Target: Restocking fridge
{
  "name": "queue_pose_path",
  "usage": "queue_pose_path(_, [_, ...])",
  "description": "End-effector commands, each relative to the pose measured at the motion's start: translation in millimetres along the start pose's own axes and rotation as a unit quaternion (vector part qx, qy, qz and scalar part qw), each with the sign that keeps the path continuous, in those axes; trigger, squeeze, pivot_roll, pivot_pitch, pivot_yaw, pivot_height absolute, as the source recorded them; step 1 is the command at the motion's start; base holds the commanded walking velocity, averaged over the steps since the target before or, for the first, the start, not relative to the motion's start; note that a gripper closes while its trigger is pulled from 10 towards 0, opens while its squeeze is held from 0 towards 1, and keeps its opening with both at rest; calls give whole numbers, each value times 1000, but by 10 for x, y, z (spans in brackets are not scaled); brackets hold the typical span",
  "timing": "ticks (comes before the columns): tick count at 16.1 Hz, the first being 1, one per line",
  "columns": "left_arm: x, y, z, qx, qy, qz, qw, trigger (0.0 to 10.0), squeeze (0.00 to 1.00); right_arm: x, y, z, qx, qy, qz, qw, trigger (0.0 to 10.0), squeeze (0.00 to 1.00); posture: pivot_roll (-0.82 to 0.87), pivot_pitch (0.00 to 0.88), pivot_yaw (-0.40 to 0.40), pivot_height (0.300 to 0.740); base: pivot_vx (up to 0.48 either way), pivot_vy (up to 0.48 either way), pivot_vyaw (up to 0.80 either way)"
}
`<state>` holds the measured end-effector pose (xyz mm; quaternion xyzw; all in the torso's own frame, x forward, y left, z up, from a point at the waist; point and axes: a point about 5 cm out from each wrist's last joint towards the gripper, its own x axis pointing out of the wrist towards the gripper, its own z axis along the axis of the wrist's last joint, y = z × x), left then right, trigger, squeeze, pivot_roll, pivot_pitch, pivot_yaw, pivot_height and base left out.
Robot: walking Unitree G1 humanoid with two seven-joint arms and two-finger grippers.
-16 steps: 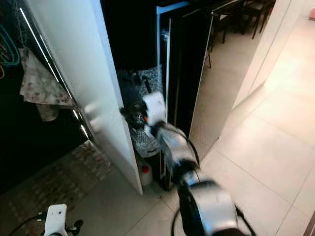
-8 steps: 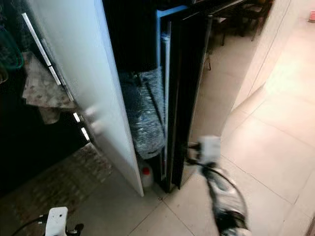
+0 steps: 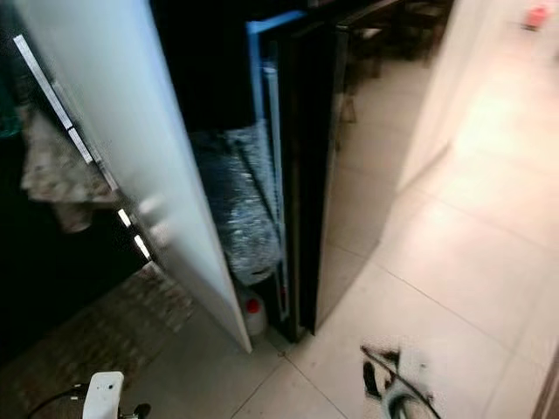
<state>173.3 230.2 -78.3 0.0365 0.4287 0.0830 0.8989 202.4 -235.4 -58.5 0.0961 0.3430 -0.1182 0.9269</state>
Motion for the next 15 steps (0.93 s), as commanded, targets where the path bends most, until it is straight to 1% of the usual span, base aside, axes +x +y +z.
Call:
queue_pose_path(1, [-13,42,-68,13,18,1,1000,10000,0,33,3,173,-7,-35,-2,999,10000,0,-62,0,85,740,0,-368,0])
queue_pose_path(2, [-16,52,-78,14,20,1,1000,10000,0,49,-27,287,-8,-57,-12,998,10000,0,-62,0,87,740,0,-368,0])
queue_pose_path(3, [-16,59,-78,15,20,2,1000,10000,0,55,-46,373,-20,-73,-10,997,10000,0,-61,0,87,740,0,-368,0])
queue_pose_path(6, [-16,57,-79,14,21,3,1000,10000,0,60,-12,558,-36,-112,4,993,10000,0,-61,0,87,740,0,-354,0])
queue_pose_path(8, [-17,54,-90,11,24,5,1000,10000,0,56,22,737,-45,-150,14,988,10000,0,-67,0,89,740,0,0,0])
queue_pose_path(10, [-18,55,-98,12,27,5,1000,10000,0,56,70,836,-50,-166,29,984,10000,0,-74,0,89,740,0,0,0])
queue_pose_path(13, [-16,53,-95,10,27,4,1000,10000,0,51,82,857,-57,-169,33,983,10000,0,-74,0,87,740,0,0,0])
queue_pose_path(14, [-16,44,-98,8,29,2,1000,10000,0,66,-14,714,-39,-133,12,990,10000,0,-69,0,78,740,0,0,0])
queue_pose_path(15, [-18,30,-111,4,33,0,999,10000,0,55,-135,431,-23,-70,-15,997,10000,0,-73,0,77,740,0,0,0])
